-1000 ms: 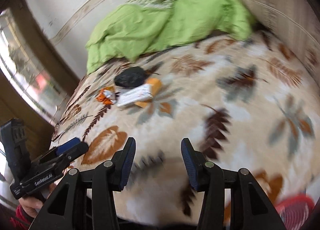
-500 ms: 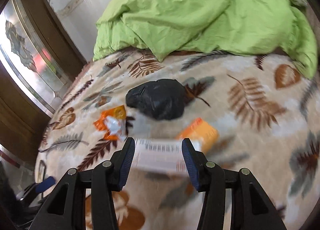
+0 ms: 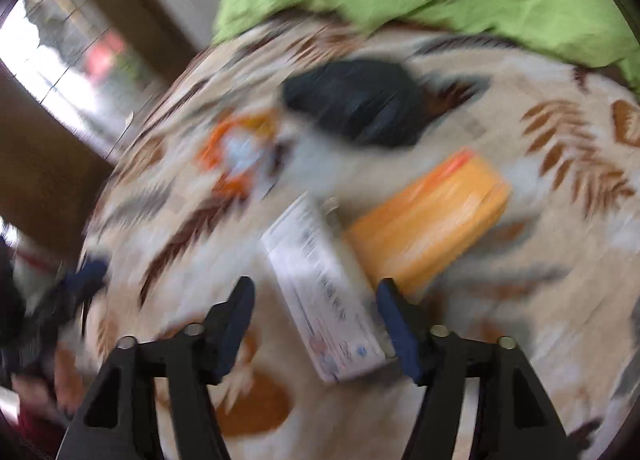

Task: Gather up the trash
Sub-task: 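Grasp the white blue-striped pill box with the right gripper, then grasp the orange crumpled wrapper with the left gripper while the right gripper holds the box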

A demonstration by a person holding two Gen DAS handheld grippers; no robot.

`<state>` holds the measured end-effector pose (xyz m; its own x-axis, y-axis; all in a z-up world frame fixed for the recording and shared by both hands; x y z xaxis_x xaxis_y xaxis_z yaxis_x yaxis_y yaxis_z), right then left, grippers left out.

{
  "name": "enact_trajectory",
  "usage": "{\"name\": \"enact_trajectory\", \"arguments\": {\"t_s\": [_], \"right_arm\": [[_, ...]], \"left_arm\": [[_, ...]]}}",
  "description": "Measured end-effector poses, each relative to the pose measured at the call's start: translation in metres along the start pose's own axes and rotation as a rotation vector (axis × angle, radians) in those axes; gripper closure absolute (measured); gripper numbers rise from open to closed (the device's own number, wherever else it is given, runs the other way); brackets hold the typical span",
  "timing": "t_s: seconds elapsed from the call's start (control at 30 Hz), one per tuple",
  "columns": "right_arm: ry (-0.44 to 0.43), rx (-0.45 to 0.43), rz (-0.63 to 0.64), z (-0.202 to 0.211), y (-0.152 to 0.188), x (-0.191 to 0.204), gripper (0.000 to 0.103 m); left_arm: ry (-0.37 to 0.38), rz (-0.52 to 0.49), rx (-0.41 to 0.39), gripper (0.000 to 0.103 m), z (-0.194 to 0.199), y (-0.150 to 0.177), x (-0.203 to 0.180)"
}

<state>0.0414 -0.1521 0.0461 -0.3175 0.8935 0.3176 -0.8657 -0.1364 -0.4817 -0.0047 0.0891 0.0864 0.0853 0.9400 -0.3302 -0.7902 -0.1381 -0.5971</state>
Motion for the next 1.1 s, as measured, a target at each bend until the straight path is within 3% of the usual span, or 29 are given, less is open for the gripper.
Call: {"name": "enact_trajectory", "arguments": {"t_s": [0.07, 0.17, 0.33, 0.4, 0.43, 0.6, 0.9, 0.93, 1.1], "right_arm": [[0.007, 0.018, 0.067, -0.001, 0.013, 0.015, 0.034], [0.098, -0.007, 0.166, -0.002, 0.015, 0.030, 0.034], [0.189, -0.001, 0.226, -0.020, 0.010, 0.037, 0.033], [0.201, -0.003, 0.206, -0.024, 0.013, 0.036, 0.037], [0.199, -0.006, 0.185, -0.024, 0.016, 0.034, 0.049], [0.153, -0.084, 0.066, 0.002, 0.039, 0.029, 0.049], [0.092, -0.198, -0.148, 0.056, 0.100, 0.026, 0.049], [0.095, -0.205, -0.160, 0.059, 0.104, 0.025, 0.049], [0.119, -0.251, -0.182, 0.071, 0.120, 0.025, 0.049]], "left_arm": [[0.005, 0.008, 0.001, 0.043, -0.002, -0.002, 0.000], [0.007, 0.011, 0.000, 0.041, -0.003, -0.008, -0.004], [0.001, -0.006, -0.015, 0.032, -0.007, -0.021, -0.016], [-0.007, -0.015, -0.015, 0.031, -0.015, -0.029, -0.021], [-0.007, -0.020, -0.011, 0.027, -0.020, -0.033, -0.025], [-0.030, -0.054, 0.000, 0.023, -0.053, -0.052, -0.043], [-0.174, -0.099, 0.073, 0.023, -0.147, -0.072, -0.056], [-0.170, -0.089, 0.082, 0.029, -0.153, -0.071, -0.053], [-0.162, -0.075, 0.025, 0.032, -0.152, -0.064, -0.047]]}}
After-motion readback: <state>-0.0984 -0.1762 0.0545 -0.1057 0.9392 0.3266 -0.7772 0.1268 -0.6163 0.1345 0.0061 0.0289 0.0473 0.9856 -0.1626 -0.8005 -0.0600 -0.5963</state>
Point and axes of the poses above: each gripper's, at about its wrist camera, not at the fingertips, and z roughly against the way its jaws point, x to its left, y to its underside, the point moved 2 cm from there along -z, roughly the way its jaws point, and after that the axes turned 6 degrees about z, right-handed, at the moved point
